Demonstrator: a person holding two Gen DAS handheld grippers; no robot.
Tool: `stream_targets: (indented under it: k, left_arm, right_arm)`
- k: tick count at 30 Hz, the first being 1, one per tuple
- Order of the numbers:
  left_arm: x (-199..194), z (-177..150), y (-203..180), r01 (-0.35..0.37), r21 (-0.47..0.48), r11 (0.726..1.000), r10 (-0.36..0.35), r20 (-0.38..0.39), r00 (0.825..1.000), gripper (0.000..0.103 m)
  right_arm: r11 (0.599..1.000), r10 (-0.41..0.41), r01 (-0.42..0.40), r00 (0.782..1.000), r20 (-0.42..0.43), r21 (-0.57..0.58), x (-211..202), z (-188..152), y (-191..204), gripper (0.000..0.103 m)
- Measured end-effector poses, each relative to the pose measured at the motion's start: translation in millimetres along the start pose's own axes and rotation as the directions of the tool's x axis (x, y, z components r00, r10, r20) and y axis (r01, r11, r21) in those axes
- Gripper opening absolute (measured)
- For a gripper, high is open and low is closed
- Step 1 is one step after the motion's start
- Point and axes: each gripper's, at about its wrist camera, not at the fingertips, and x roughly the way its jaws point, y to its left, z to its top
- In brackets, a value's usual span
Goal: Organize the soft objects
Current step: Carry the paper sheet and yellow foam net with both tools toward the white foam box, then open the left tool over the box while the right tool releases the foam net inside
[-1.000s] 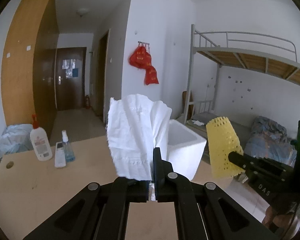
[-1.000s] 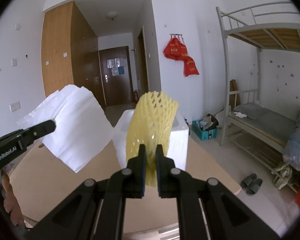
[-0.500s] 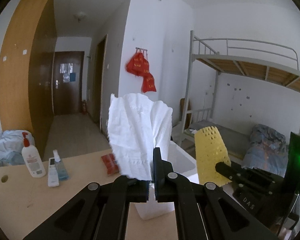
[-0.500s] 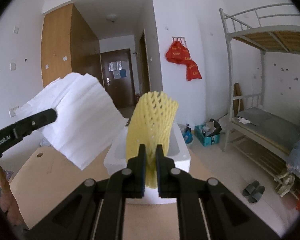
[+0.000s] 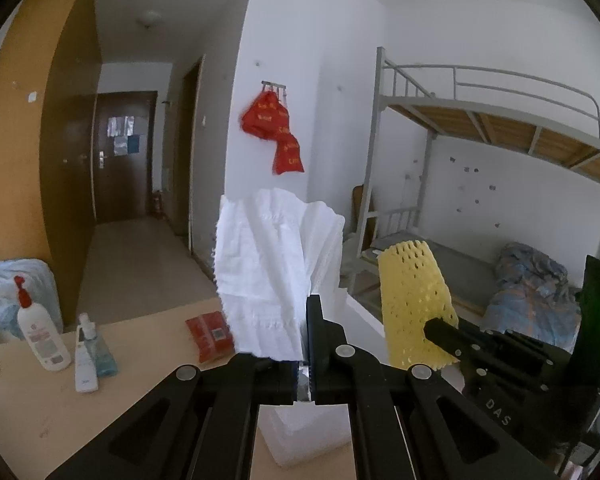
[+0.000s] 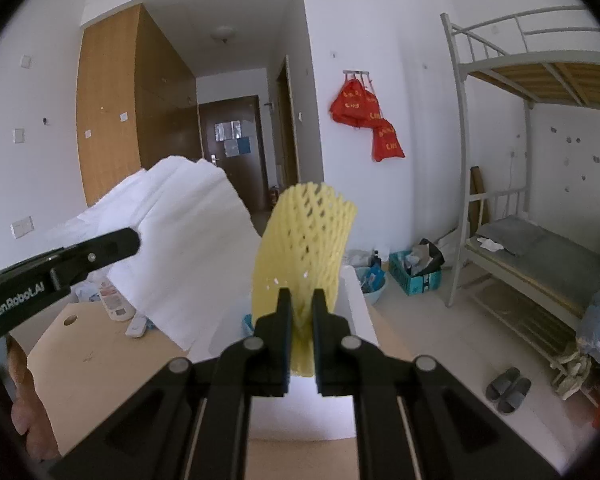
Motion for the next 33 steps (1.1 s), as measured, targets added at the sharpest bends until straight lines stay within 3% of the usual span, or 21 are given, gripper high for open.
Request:
stream_targets:
  k: [15, 21, 23, 25, 27, 30, 33]
  left_arm:
    - [57.6, -7.2, -2.2, 0.045, 0.021, 0.999, -0.043, -0.103, 0.994, 0.003]
    - [70.5, -11.7, -6.0, 0.02, 0.05, 0.999, -0.013, -0.131, 0.991, 0.007]
    - [76.7, -10.3, -6.8, 0.008, 0.054, 0.998, 0.0, -0.145, 0.989, 0.023]
    - [78.6, -10.5, -6.3, -0.005, 0.058, 0.998, 0.013, -0.149, 0.989, 0.081]
    - [73.5, -10.3, -6.2, -0.036, 0.058, 0.998, 0.042, -0.106, 0.993, 0.1]
    - [63.4, -7.7, -6.9, -0.077, 0.071, 0.995, 0.079, -0.031, 0.996, 0.101]
    - [64.0, -8.1, -8.2, -0.091, 0.096, 0.991, 0.095, -0.037, 0.995, 0.101]
  right_arm:
    - [0.998, -0.041, 0.042, 0.998, -0.043, 0.038, 23.1, -2.5, -19.9, 0.011]
    - [0.998, -0.048, 0.05, 0.998, -0.051, 0.045, 25.0, -1.7, -25.6, 0.011]
    - [0.998, -0.049, 0.052, 0.998, -0.048, 0.048, 24.1, -0.2, -27.5, 0.011]
    - [0.997, -0.052, 0.054, 0.998, -0.044, 0.051, 23.8, 1.1, -29.2, 0.011]
    - [0.997, -0.053, 0.056, 0.998, -0.044, 0.054, 24.2, 1.4, -30.5, 0.011]
    - [0.997, -0.055, 0.058, 0.997, -0.046, 0.059, 25.2, 1.8, -32.3, 0.011]
    - [0.997, -0.052, 0.055, 0.998, -0.046, 0.06, 25.7, 2.7, -33.0, 0.011]
